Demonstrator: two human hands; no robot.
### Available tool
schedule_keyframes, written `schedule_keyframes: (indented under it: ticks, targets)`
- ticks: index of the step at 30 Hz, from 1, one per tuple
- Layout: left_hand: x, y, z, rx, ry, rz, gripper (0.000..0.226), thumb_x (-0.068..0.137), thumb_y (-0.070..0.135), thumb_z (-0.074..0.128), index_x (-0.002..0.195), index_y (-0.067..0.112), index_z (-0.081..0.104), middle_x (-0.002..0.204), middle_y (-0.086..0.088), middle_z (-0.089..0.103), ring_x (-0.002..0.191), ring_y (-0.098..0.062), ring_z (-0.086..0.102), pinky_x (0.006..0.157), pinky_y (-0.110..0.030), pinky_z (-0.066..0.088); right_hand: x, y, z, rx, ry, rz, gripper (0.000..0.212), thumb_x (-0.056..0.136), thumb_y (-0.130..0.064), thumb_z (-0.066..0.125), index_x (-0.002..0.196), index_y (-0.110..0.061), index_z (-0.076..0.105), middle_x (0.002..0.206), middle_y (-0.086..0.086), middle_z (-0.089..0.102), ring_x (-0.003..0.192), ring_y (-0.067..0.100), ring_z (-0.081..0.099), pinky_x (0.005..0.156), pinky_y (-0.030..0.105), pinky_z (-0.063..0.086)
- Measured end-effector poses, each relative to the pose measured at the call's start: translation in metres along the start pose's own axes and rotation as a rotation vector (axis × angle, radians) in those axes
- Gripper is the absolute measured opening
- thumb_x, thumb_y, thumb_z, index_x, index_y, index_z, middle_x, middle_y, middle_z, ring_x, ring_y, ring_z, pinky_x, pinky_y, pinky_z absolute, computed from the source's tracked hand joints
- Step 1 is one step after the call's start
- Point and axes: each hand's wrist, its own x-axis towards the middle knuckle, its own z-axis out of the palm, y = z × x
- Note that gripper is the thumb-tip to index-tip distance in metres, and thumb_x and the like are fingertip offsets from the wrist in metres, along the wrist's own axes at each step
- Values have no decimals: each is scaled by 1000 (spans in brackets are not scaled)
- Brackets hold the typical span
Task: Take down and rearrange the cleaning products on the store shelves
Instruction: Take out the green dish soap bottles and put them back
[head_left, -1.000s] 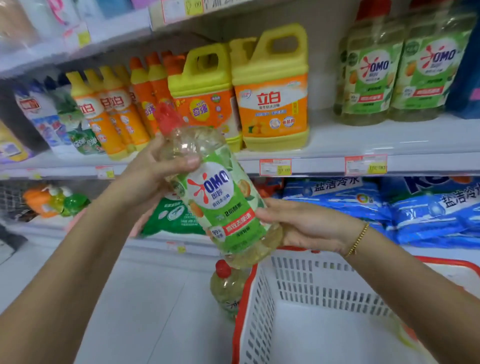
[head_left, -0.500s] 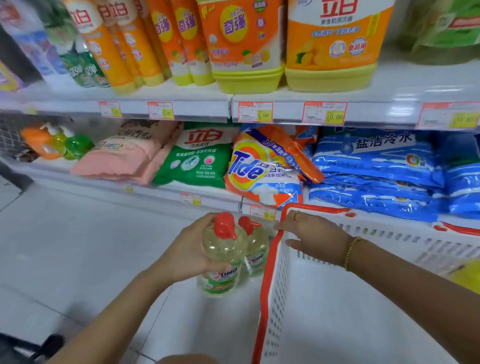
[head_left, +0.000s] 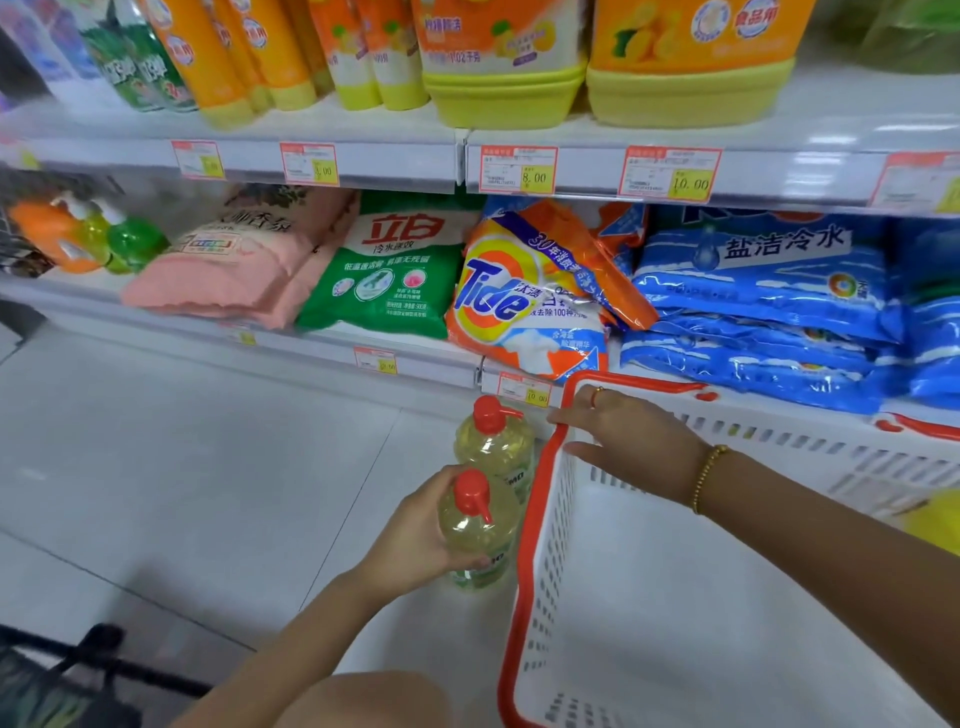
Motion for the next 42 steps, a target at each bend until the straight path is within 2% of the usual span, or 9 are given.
schedule_keyframes:
  ticks: [7, 11, 16, 21, 26, 30, 33, 36, 42]
  targets:
    - [-7, -11, -6, -25, 22, -64, 82, 49, 23, 95, 117, 39, 53, 108, 19, 65, 104, -4, 61, 87, -17, 49, 2, -1, -2, -15, -17, 2, 44, 98, -33, 44, 141, -33, 37, 141, 0, 45, 125, 16, 47, 97, 29, 45]
    - [-15, -8, -17, 99, -39, -56, 86, 53, 29, 94, 124, 49, 49, 118, 37, 56, 111, 11, 53, 89, -3, 39, 0, 1, -5, -22, -53, -18, 49, 98, -30, 45, 144, -32, 31, 142, 0, 44, 124, 16, 48, 96, 28, 44]
    - [-10, 16, -57, 273, -130, -87, 55, 70, 26, 85, 116, 42, 62, 113, 29, 64, 107, 8, 58, 97, -20, 46, -8, 8, -29, 69, -63, -5, 51, 96, -28, 49, 143, -37, 32, 130, -1, 51, 115, 15, 50, 90, 24, 42]
    - [17, 109, -99, 267, -11, -94, 7, 82, 18, 74, 76, 19, 70, 68, 2, 71, 62, -9, 68, 65, -22, 53, -28, 30, -100, 76, 317, 89, 24, 91, -40, 53, 85, -18, 60, 79, -5, 51, 83, 16, 51, 66, 29, 32]
    - [68, 241, -65, 64, 201, 237, 41, 86, 33, 67, 54, 12, 52, 48, 2, 53, 44, -6, 49, 49, -13, 41, -71, 96, -170, 58, 902, 298, 21, 87, -31, 60, 80, -12, 62, 83, 7, 57, 84, 25, 53, 70, 34, 35]
    - [113, 330, -13, 9, 79, 503, 30, 86, 29, 70, 60, 19, 59, 57, 7, 60, 55, -4, 56, 59, -17, 47, -115, 177, -183, 22, 1157, 594, 20, 87, -24, 61, 97, -8, 66, 102, 18, 59, 100, 37, 51, 79, 37, 37]
    - [157, 386, 24, 56, 75, 643, 9, 85, 20, 71, 88, 26, 65, 84, 14, 66, 77, 0, 61, 68, -12, 45, -137, 228, -169, 67, 1200, 752, 28, 89, -26, 60, 102, -2, 65, 101, 26, 60, 100, 41, 50, 87, 43, 38]
    - [207, 431, 52, 12, 150, 614, 47, 83, 14, 73, 126, 12, 55, 110, 6, 57, 98, -6, 54, 68, 1, 40, -139, 253, -149, 27, 1251, 781, 41, 89, -36, 47, 83, -2, 68, 82, 21, 64, 83, 38, 54, 89, 41, 35]
    - [301, 478, 66, -61, 292, 427, 73, 59, 33, 89, 120, 8, 55, 116, -7, 68, 102, -25, 66, 89, -39, 54, -124, 267, -135, -142, 1340, 831, 34, 90, -37, 42, 78, -10, 60, 77, 10, 55, 77, 31, 47, 85, 39, 33]
